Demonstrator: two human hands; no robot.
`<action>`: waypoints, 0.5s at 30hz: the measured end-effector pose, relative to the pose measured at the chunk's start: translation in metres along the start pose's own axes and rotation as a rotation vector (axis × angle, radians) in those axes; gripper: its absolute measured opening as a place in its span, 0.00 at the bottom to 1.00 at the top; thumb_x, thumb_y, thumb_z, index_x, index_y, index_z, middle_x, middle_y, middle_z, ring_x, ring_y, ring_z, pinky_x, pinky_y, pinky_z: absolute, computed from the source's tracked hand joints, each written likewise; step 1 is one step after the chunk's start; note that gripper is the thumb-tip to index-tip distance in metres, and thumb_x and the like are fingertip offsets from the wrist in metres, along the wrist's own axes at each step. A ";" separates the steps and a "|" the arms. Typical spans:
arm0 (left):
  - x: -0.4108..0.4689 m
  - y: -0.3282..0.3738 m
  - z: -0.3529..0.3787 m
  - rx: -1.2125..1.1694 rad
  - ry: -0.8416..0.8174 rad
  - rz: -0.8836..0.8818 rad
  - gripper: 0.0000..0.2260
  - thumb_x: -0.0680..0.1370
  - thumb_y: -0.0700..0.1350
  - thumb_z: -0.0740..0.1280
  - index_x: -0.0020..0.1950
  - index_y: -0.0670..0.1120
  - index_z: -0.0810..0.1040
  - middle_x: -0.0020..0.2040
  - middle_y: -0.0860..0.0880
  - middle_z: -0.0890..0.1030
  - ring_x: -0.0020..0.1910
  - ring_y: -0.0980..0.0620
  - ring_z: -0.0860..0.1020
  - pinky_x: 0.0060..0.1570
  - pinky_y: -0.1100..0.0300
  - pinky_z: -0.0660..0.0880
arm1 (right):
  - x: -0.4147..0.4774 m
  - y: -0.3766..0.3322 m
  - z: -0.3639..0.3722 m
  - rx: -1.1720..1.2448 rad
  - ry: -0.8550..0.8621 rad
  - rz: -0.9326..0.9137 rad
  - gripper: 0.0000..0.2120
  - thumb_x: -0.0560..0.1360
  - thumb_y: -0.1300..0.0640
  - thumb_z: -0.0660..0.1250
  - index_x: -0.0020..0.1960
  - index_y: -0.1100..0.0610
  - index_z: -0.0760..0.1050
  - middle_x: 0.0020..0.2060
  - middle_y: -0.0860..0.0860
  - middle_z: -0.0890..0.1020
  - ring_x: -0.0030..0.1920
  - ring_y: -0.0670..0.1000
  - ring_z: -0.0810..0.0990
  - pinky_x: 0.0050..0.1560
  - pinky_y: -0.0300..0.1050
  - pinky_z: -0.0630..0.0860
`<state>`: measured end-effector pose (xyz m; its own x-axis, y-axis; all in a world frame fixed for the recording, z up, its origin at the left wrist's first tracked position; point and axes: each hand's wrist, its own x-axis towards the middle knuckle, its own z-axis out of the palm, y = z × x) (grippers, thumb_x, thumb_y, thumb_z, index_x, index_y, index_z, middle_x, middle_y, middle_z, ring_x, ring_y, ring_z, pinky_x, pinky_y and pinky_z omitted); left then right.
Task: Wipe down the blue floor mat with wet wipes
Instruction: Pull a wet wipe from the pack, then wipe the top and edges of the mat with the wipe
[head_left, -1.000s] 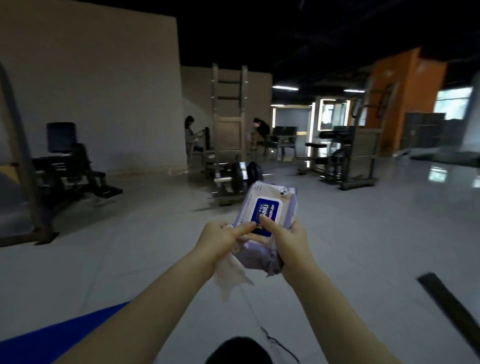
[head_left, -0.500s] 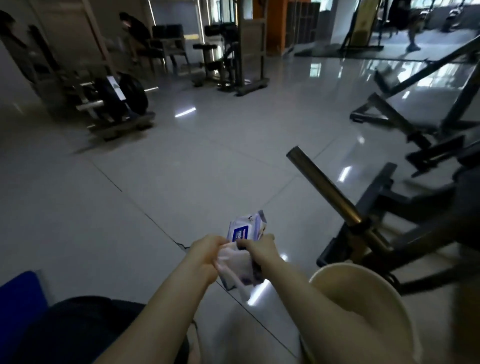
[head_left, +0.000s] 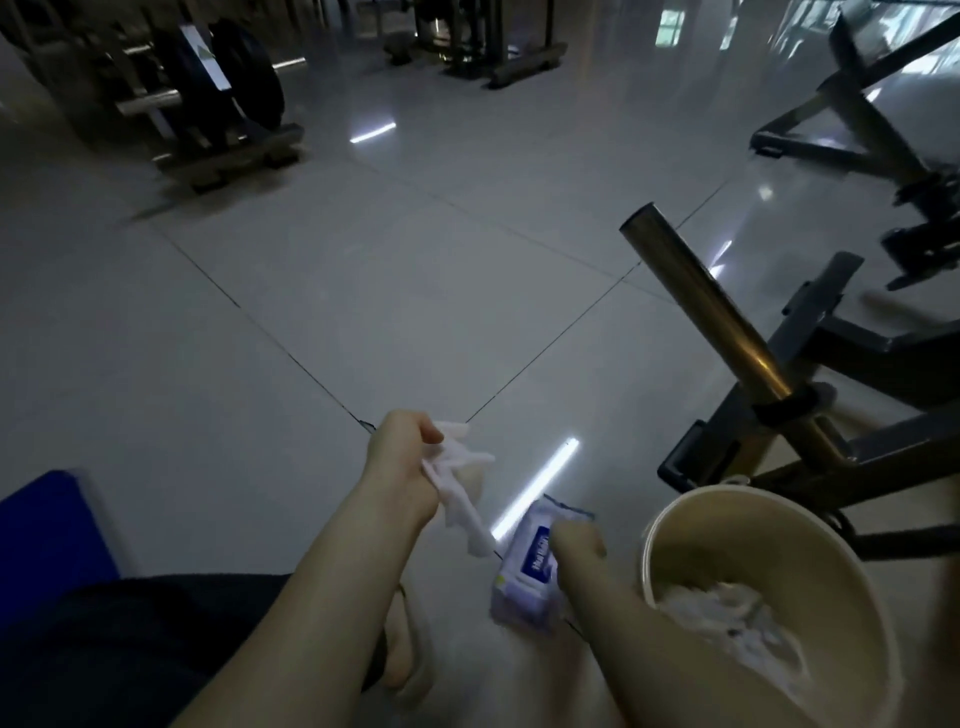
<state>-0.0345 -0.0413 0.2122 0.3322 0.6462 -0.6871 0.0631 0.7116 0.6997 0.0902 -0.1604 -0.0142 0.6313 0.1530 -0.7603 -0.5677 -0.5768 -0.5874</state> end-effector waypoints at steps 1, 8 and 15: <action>-0.002 -0.001 0.003 -0.020 -0.009 0.013 0.19 0.74 0.33 0.54 0.58 0.29 0.79 0.61 0.28 0.77 0.53 0.34 0.80 0.63 0.44 0.75 | -0.015 -0.014 -0.003 0.022 0.012 -0.018 0.19 0.80 0.55 0.61 0.68 0.63 0.73 0.59 0.59 0.78 0.52 0.56 0.80 0.49 0.38 0.80; -0.034 0.039 0.003 -0.165 -0.112 0.172 0.12 0.79 0.28 0.59 0.57 0.36 0.79 0.57 0.35 0.80 0.51 0.40 0.79 0.56 0.47 0.77 | -0.139 -0.141 0.009 0.376 -0.260 -0.391 0.07 0.80 0.64 0.61 0.48 0.66 0.77 0.36 0.61 0.80 0.31 0.55 0.79 0.32 0.43 0.75; -0.095 0.127 -0.043 -0.208 -0.200 0.486 0.16 0.78 0.33 0.67 0.66 0.41 0.78 0.57 0.39 0.81 0.55 0.41 0.79 0.63 0.41 0.76 | -0.270 -0.208 0.025 0.282 -0.623 -0.809 0.18 0.81 0.43 0.63 0.54 0.58 0.81 0.43 0.53 0.86 0.45 0.54 0.84 0.45 0.50 0.77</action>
<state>-0.0984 -0.0001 0.3576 0.4500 0.8627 -0.2306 -0.3216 0.3975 0.8594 0.0245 -0.0618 0.3061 0.5394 0.8388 -0.0747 -0.2513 0.0757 -0.9649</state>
